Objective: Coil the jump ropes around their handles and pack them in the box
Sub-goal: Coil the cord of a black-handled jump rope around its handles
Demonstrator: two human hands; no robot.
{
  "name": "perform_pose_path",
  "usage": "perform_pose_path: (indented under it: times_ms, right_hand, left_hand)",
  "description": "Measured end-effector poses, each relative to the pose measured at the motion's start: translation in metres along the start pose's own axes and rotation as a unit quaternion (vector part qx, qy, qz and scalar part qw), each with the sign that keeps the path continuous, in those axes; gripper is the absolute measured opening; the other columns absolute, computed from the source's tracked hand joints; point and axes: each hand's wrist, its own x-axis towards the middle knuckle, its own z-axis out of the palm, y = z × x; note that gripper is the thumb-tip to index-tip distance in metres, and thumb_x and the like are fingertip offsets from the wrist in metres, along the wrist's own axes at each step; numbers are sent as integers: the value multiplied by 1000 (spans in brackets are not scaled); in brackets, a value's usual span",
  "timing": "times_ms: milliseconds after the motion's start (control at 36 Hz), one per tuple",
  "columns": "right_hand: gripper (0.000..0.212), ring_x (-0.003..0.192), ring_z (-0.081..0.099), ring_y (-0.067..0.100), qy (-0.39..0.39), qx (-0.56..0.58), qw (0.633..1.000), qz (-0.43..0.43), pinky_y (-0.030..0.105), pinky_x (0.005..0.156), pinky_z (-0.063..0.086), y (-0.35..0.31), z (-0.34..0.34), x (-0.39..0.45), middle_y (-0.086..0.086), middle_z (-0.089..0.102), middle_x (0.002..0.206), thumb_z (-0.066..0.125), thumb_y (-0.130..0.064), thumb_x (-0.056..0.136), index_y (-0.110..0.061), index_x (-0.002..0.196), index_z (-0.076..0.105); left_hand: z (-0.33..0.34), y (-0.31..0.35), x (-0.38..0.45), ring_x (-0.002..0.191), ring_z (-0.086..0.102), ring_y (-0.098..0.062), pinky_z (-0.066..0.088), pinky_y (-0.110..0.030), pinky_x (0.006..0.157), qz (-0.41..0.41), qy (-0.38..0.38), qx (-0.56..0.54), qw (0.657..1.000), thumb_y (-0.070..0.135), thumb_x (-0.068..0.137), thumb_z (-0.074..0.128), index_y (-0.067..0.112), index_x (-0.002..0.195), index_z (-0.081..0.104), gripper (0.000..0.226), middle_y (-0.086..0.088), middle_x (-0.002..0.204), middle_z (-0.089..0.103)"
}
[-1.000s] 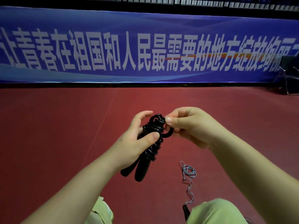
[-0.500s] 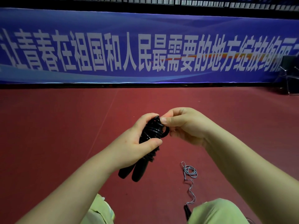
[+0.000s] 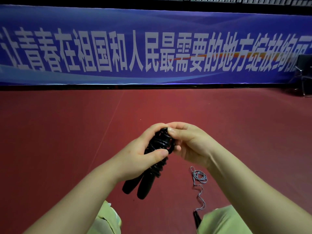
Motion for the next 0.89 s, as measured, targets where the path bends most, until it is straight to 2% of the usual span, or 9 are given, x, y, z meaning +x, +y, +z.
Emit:
perform_pose_path:
  times_ms: [194, 278, 361, 472, 556, 639, 694, 778, 889]
  right_hand:
    - [19, 41, 45, 6, 36, -65, 997, -27, 17, 39, 44, 10, -5, -7, 2, 58, 58, 65, -22, 73, -5, 79, 60]
    - [22, 39, 42, 7, 51, -80, 994, -45, 18, 37, 40, 10, -4, -9, -1, 54, 52, 65, -28, 72, -9, 72, 54]
    - [25, 39, 40, 8, 75, -88, 991, -63, 18, 36, 35, 10, -2, -9, -4, 52, 51, 64, -31, 73, -12, 66, 49]
    - [26, 41, 39, 8, 130, -73, 985, -85, 19, 38, 33, 14, 0, -11, -5, 52, 51, 67, -33, 70, -15, 62, 50]
    - [20, 45, 46, 6, 112, -35, 990, -76, 18, 42, 42, 19, -1, -16, -2, 61, 59, 68, -30, 69, -11, 73, 61]
    - [19, 59, 61, 8, 59, 21, 996, -64, 17, 54, 53, 21, -4, -21, 6, 70, 78, 68, -18, 72, -8, 87, 74]
    - [19, 54, 60, 5, 58, 31, 996, -58, 15, 52, 51, 22, -4, -22, 3, 70, 75, 65, -14, 73, -8, 89, 73]
    - [24, 47, 55, 4, 66, 48, 996, -48, 13, 47, 47, 22, -3, -21, 2, 67, 70, 64, -13, 72, -4, 94, 69]
    - [28, 51, 56, 6, 60, 60, 996, -18, 13, 43, 44, 18, -8, -19, 7, 66, 76, 67, -15, 70, -1, 94, 69]
  left_hand:
    - [13, -7, -5, 87, 64, -2, 53, -25, 78, -23, 19, 22, 999, 65, 67, 48, 63, 105, 23, 45, 10, 103, 60]
    - [17, -4, -4, 86, 63, 1, 50, -17, 73, -10, 24, 45, 999, 63, 70, 48, 54, 108, 24, 45, 12, 101, 58]
    - [19, -3, -1, 86, 61, 4, 51, -21, 77, -9, 27, 97, 995, 57, 75, 48, 51, 103, 21, 39, 16, 101, 57]
    - [18, -4, 1, 90, 60, 5, 51, -26, 81, -8, 30, 100, 995, 67, 68, 42, 52, 105, 22, 44, 18, 105, 56]
    - [16, -8, 1, 91, 61, 3, 50, -23, 81, -10, 36, 43, 998, 65, 68, 45, 48, 108, 28, 47, 15, 105, 57]
    - [13, -13, 0, 87, 64, -5, 53, -34, 80, -16, 47, 13, 999, 62, 69, 49, 53, 106, 29, 44, 5, 103, 60]
    - [13, -14, -1, 87, 64, -5, 53, -34, 81, -14, 40, 18, 999, 63, 69, 49, 57, 104, 28, 41, 7, 102, 60]
    - [14, -12, -2, 90, 61, 2, 50, -22, 80, -2, 33, 57, 998, 66, 69, 43, 63, 102, 24, 38, 16, 102, 57]
    - [13, -6, -1, 91, 56, 7, 48, -19, 78, 1, 12, 141, 990, 69, 69, 36, 67, 101, 14, 39, 22, 99, 53]
